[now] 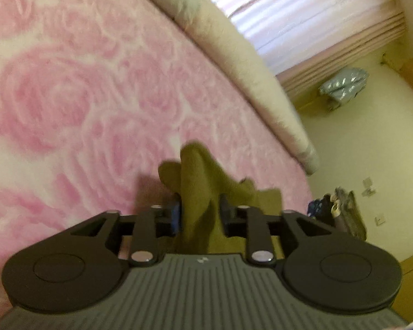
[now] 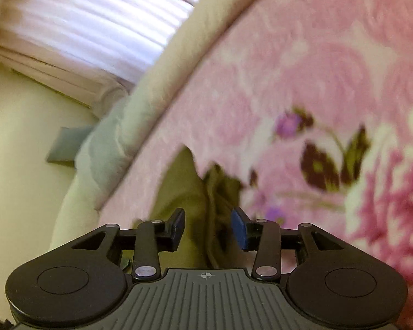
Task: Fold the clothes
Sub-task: 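Grasp the folded shirt bundle with both grippers and lift it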
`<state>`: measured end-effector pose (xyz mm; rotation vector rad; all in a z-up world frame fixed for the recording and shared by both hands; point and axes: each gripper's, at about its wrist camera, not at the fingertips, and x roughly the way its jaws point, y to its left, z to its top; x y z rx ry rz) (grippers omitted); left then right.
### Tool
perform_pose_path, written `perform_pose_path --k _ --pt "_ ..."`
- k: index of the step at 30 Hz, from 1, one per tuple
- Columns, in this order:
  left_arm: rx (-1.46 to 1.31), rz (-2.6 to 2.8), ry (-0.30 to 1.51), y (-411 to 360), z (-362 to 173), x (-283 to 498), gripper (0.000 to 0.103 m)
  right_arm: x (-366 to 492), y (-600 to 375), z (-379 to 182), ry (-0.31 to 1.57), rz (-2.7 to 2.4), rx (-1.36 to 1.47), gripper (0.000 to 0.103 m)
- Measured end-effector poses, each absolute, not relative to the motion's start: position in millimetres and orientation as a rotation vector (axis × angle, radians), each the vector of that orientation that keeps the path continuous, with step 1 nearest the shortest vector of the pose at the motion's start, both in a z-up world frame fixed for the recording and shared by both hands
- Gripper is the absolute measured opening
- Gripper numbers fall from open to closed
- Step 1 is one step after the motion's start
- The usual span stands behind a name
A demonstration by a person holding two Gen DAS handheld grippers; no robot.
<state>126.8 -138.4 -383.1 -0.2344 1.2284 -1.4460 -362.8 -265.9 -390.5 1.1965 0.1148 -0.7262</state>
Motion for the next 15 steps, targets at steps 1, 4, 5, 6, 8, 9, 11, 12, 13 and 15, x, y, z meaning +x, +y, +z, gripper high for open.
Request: perform_pose_path --k 1,4,5,6,8,9,11,12,13,15 --pt "-0.245 -1.436 1.21 -138 -380 131 0.032 -361 -269 -388 0.115 -0.717 1.186 0.041" --pt "-0.261 -1.432 1.203 -141 -378 138 0.032 -347 -279 -389 0.146 -0.686 1.162 0.041" --pt "-0.264 -1.432 1.208 -144 -378 140 0.032 -342 -280 -393 0.158 -0.679 1.163 0.041" --pt "-0.252 -1.437 1.219 -148 -379 139 0.032 -339 -282 -396 0.172 -0.676 1.168 0.041" --pt "-0.217 -1.444 1.242 -158 -383 135 0.032 -334 -284 -400 0.185 -0.671 1.176 0.041" --pt "-0.201 -1.44 1.249 -163 -385 133 0.031 -333 -284 -401 0.18 -0.666 1.175 0.041" --pt "-0.201 -1.447 1.243 -166 -388 131 0.023 -333 -284 -402 0.17 -0.662 1.169 0.026" --pt "-0.209 -1.455 1.233 -166 -388 131 0.003 -333 -284 -400 0.169 -0.664 1.162 0.015" --pt "-0.22 -1.468 1.219 -166 -387 131 0.003 -334 -283 -398 0.167 -0.663 1.149 0.007" --pt "-0.246 -1.5 1.148 -162 -384 128 0.002 -332 -276 -391 0.159 -0.677 1.072 0.005"
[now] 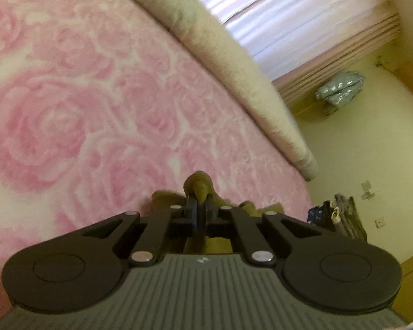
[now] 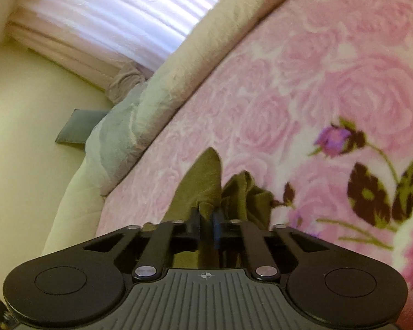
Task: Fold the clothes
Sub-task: 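Grasp the folded shirt bundle with both grippers and lift it, then lower the olive shirt bundle onto the bedspread and open both grippers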
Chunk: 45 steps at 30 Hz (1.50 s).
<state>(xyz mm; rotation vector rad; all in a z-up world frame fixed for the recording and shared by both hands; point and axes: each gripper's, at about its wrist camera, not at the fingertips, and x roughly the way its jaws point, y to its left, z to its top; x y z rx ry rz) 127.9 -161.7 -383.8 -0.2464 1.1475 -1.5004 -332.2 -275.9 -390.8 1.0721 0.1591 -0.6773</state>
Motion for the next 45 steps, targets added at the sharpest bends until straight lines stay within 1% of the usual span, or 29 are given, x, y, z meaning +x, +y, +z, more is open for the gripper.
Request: perform_pose_path --k 3,7,9,10,11,12,13,17,18,19,21,23,27,28,30,33,35,38,39,42,45 --pt "-0.205 -1.517 1.045 -161 -382 120 0.002 -330 -262 -384 0.149 -0.749 0.957 0.004" --pt "-0.123 -1.45 1.056 -165 -395 113 0.003 -320 -259 -399 0.209 -0.81 0.953 0.004" --pt "-0.111 -1.423 1.064 -164 -398 111 0.007 -319 -260 -402 0.212 -0.82 0.966 0.004" --pt "-0.104 -1.4 1.062 -163 -396 111 0.012 -319 -260 -401 0.215 -0.828 0.97 0.009" --pt "-0.097 -1.372 1.057 -161 -391 111 0.015 -318 -259 -397 0.224 -0.848 0.96 0.018" --pt "-0.091 -1.355 1.038 -158 -385 111 0.015 -317 -257 -392 0.236 -0.878 0.941 0.043" --pt "-0.085 -1.342 1.012 -154 -377 110 0.015 -317 -254 -385 0.243 -0.907 0.906 0.047" --pt "-0.069 -1.402 0.943 -149 -347 94 0.014 -304 -239 -355 0.281 -0.974 0.712 0.047" --pt "-0.044 -1.442 0.928 -153 -341 85 0.011 -298 -236 -349 0.297 -0.971 0.668 0.047" --pt "-0.008 -1.486 0.912 -159 -337 74 0.009 -290 -233 -346 0.314 -0.957 0.627 0.04" --pt "0.063 -1.535 0.885 -175 -336 51 0.008 -268 -230 -344 0.37 -0.938 0.548 0.031" --pt "0.119 -1.56 0.875 -191 -340 32 0.008 -250 -232 -352 0.414 -0.938 0.518 0.031" --pt "0.203 -1.525 0.856 -214 -369 15 0.008 -227 -243 -383 0.484 -0.967 0.504 0.031" --pt "0.195 -1.52 0.857 -214 -376 16 0.009 -225 -246 -391 0.499 -0.976 0.497 0.031" --pt "0.166 -1.508 0.871 -212 -389 19 0.005 -227 -250 -403 0.505 -0.979 0.491 0.031" --pt "0.145 -1.5 0.875 -207 -393 27 0.003 -233 -254 -411 0.496 -0.971 0.493 0.031" --pt "0.141 -1.484 0.872 -201 -386 31 0.003 -236 -261 -406 0.498 -0.962 0.521 0.031" --pt "0.124 -1.424 0.85 -184 -367 41 0.002 -255 -258 -385 0.442 -0.991 0.6 0.031" --pt "0.122 -1.404 0.833 -175 -360 44 0.005 -263 -251 -375 0.425 -1.013 0.596 0.031" --pt "0.107 -1.438 0.795 -138 -340 39 0.005 -285 -217 -353 0.38 -1.007 0.555 0.031" --pt "0.099 -1.538 0.786 -108 -328 19 0.005 -294 -176 -343 0.365 -0.953 0.513 0.031"
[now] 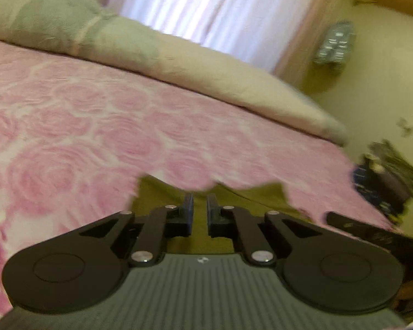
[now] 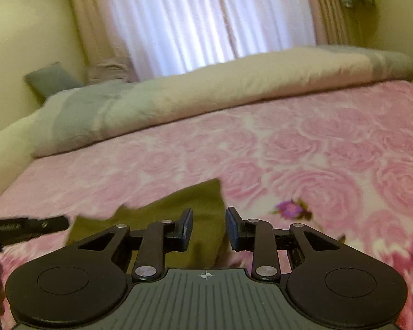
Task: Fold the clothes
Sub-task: 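Lower the olive shirt bundle onto the bedspread and open both grippers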
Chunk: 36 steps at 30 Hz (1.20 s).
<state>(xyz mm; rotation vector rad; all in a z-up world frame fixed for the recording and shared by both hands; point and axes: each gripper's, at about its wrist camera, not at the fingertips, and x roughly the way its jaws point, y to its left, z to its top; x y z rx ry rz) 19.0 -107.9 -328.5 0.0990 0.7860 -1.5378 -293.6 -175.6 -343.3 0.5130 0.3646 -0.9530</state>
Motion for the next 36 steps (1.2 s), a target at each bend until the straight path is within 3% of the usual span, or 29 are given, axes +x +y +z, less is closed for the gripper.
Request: perform_pose_path --k 5,9,15,27,36 --pt "0.253 -1.598 0.763 -92 -343 -33 0.005 -279 -126 -359 0.452 -0.894 0.393 0.031" --pt "0.387 -1.526 0.694 -98 -365 -54 0.006 -262 -126 -390 0.567 -0.882 0.361 0.031" --pt "0.461 -1.486 0.662 -110 -371 -61 0.005 -249 -144 -393 0.656 -0.851 0.391 0.031" --pt "0.36 -1.385 0.648 -59 -335 -41 0.005 -277 -111 -353 0.51 -0.88 0.413 0.031" --pt "0.405 -1.31 0.723 -60 -346 -33 0.007 -265 -119 -369 0.587 -0.897 0.434 0.031"
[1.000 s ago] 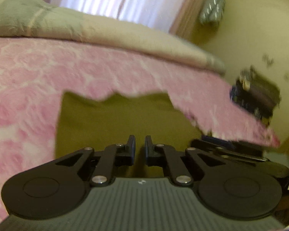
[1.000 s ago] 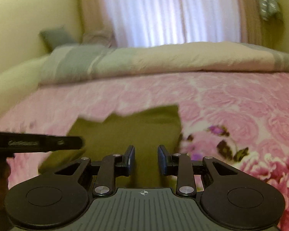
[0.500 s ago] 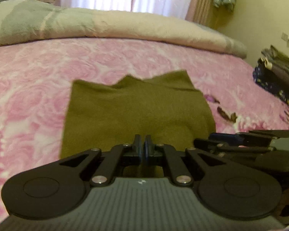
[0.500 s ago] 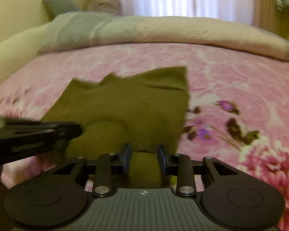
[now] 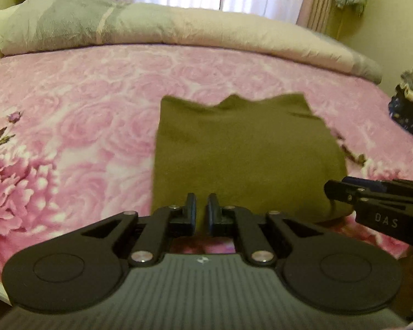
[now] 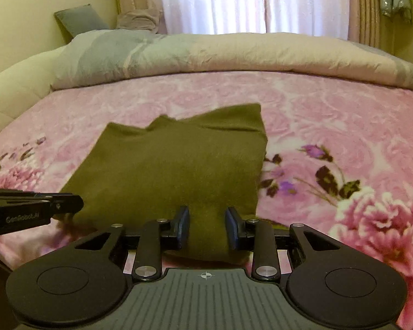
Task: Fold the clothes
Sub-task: 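Lower the olive shirt bundle onto the bedspread and open both grippers, then press the folded olive shirt flat with both open grippers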
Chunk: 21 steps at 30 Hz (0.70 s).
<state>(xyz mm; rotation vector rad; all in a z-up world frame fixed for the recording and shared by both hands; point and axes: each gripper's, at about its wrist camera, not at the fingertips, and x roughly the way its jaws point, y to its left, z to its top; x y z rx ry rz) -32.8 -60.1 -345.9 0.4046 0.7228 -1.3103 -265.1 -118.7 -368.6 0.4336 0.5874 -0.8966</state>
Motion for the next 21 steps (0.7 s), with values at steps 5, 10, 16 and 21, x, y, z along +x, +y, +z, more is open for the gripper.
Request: perform_pose_path --k 5,10,16,21 --pt "0.412 -1.289 0.734 -54 -336 -35 0.009 -271 -107 -360 0.592 -0.907 0.426 0.031" --pt "0.45 -1.262 0.773 -43 -334 -40 0.011 -277 -96 -364 0.646 -0.921 0.467 0.031" --pt "0.476 -1.257 0.758 -28 -319 -55 0.021 -282 -82 -351 0.671 -0.952 0.464 0.031" --pt "0.484 -1.268 0.723 -14 -303 -69 0.024 -287 -68 -343 0.664 -0.971 0.472 0.031"
